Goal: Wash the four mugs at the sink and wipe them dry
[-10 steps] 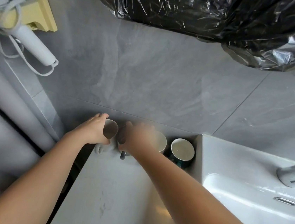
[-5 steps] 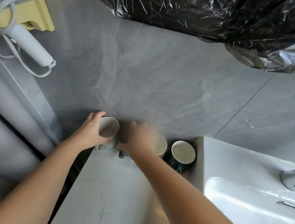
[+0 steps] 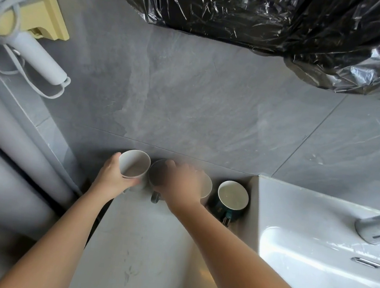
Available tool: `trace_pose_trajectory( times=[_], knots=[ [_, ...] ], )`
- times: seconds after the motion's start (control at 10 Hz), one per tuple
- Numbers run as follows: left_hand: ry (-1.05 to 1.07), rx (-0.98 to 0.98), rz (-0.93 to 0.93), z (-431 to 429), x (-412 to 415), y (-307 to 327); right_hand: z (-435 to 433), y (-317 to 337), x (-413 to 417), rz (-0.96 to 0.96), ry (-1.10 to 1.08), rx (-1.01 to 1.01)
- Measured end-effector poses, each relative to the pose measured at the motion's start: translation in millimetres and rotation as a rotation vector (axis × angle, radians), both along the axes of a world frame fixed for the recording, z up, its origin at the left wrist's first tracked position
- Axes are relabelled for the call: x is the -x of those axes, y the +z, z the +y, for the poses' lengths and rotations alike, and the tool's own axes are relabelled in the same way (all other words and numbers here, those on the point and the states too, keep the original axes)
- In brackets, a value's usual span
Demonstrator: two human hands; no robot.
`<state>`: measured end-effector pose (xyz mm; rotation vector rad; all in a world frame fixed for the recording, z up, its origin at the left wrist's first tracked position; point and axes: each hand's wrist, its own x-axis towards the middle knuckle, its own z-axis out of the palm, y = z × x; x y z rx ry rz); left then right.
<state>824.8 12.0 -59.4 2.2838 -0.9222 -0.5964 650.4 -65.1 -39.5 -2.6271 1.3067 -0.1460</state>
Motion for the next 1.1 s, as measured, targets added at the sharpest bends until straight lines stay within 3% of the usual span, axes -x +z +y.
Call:
trace_pose_trajectory(
  times=[0.2, 0.4, 0.5, 0.6, 0.7, 0.8, 0.9, 1.1],
  knots=[
    [-0.007, 0.059, 0.043, 2, 2, -2, -2, -4, 3, -0.056, -0.017, -0.015],
    [0.086, 0.189, 0.433, 12, -3, -12, 3, -6, 14, -0.072, 0.016, -0.001],
    [0.028, 0.200, 0.495, 21, -2, -18, 8, -11, 20, -0.041, 0.018, 0.097],
    [0.028, 0.198, 0.416, 24, 9, -12, 8, -13, 32, -0.022, -0.026, 0.120],
    [-0.010, 0.289, 0.145, 25, 29, -4, 9, -15, 48, 0.015, -0.048, 0.195],
    [-0.213, 0.269, -0.313, 25, 46, -2, 13, -24, 59, 0.063, -0.047, 0.233],
    [-0.356, 0.102, -0.487, 19, 52, -11, 15, -31, 61, 0.071, -0.061, 0.221],
    [-0.388, -0.012, -0.405, 10, 52, -14, 13, -39, 61, 0.043, -0.067, 0.252]
  ],
)
